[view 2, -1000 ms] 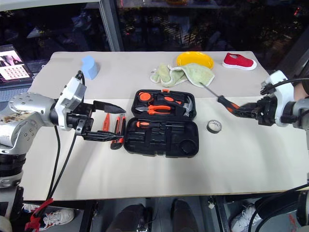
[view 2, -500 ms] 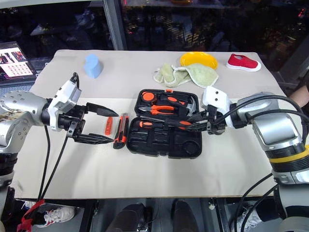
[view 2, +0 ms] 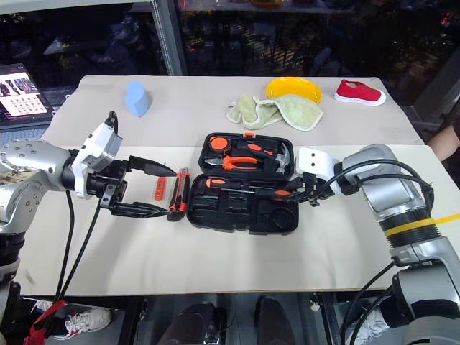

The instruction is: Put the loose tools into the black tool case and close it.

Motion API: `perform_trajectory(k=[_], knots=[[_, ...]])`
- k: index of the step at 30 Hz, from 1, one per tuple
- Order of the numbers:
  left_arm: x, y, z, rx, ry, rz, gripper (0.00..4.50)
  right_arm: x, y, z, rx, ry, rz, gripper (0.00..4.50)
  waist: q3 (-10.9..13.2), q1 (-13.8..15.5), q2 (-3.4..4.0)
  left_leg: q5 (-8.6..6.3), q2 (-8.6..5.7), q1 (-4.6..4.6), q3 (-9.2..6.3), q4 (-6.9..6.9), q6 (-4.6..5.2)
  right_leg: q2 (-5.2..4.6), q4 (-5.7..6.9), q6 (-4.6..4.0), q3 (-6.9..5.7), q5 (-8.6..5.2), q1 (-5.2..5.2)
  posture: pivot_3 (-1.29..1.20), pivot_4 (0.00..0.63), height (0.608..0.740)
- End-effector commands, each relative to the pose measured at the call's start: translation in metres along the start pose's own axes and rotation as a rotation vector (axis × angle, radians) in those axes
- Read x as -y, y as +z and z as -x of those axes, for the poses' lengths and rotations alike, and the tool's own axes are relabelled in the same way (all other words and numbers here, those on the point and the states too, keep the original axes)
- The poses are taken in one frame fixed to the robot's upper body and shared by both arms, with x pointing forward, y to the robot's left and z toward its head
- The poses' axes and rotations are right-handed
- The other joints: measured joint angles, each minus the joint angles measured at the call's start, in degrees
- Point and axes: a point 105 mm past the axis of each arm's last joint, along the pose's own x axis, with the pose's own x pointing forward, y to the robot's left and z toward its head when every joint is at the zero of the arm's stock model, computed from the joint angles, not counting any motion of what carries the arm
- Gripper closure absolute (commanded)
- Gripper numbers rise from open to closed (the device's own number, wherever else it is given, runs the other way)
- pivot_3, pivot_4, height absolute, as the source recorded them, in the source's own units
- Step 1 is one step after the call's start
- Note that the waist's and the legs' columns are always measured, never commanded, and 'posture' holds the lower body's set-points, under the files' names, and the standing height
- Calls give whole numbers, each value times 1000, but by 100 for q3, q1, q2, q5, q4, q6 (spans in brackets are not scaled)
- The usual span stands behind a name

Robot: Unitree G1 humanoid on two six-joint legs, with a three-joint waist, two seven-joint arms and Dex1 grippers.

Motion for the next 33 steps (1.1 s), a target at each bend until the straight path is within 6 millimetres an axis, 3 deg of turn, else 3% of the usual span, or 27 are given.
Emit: perform_trajectory(k=[1, 4, 6, 7, 13, 14, 18, 19, 30, 31, 33], knots=[[0, 12, 2, 18, 5, -50, 0, 9, 11, 6, 19, -42, 54, 3492, 0, -9, 0, 0, 0, 0, 0, 0, 0, 0, 0, 0, 0, 0, 0, 0, 150, 740], [-2, 13, 2, 21, 8, -55, 0, 9, 10, 6, 15, -47, 54, 3492, 0, -7, 0, 0, 0, 0, -1, 0, 0, 0, -1, 0, -1, 0, 0, 0, 150, 740], [-3, 13, 1, 23, 9, -57, 0, 10, 9, 8, 8, -58, 57, 2491, 0, -5, 0, 0, 0, 0, -1, 0, 0, 0, -1, 0, -2, 0, 0, 0, 150, 740], [-3, 14, 1, 24, 9, -57, 0, 11, 10, 9, 7, -67, 60, 2306, 0, -8, 0, 0, 0, 0, -1, 0, 0, 0, -1, 0, -2, 0, 1, 0, 150, 740], [-3, 13, -2, 32, 6, -54, 0, 22, 29, 26, 76, -148, 31, 207, 0, -14, 0, 0, 0, 0, -1, 0, 0, 1, 0, 0, -1, 0, 0, 0, 150, 740], [-3, 13, -2, 32, 5, -53, 0, 23, 34, 28, 99, -157, 10, 26, 0, -14, 0, 0, 0, 0, -1, 0, 0, 1, 0, 0, 0, 0, 0, 0, 150, 740], [-3, 11, -2, 31, 2, -49, 0, 22, 50, 25, 199, -166, -128, 26, 0, -15, 0, 0, 0, 0, -3, 0, 0, 0, 0, -1, 0, 1, 0, 0, 150, 740], [-3, 11, -3, 30, 1, -49, 0, 22, 52, 23, 212, -167, -149, 593, 0, -17, 0, 0, 0, 0, -3, -1, 0, 0, 0, -2, 0, 1, 0, 0, 150, 740], [-5, 9, -2, 19, -5, -55, 0, 8, 54, -15, 208, -135, -212, 4209, 0, -2, 0, 0, -2, -1, -4, -1, 1, 0, 0, -3, -2, 2, 0, 0, 150, 740], [-4, 8, -2, 17, -6, -55, 0, 7, 54, -18, 204, -129, -206, 4485, 0, -6, 0, 0, -2, 0, -4, -1, 1, 0, 1, -3, -2, 2, 0, 0, 150, 740], [-4, 7, -2, 15, -7, -54, 0, 5, 54, -22, 197, -128, -196, 4485, 0, -9, 0, 0, -2, 0, -5, -1, 1, 1, 1, -3, -3, 2, -1, 0, 150, 740]])
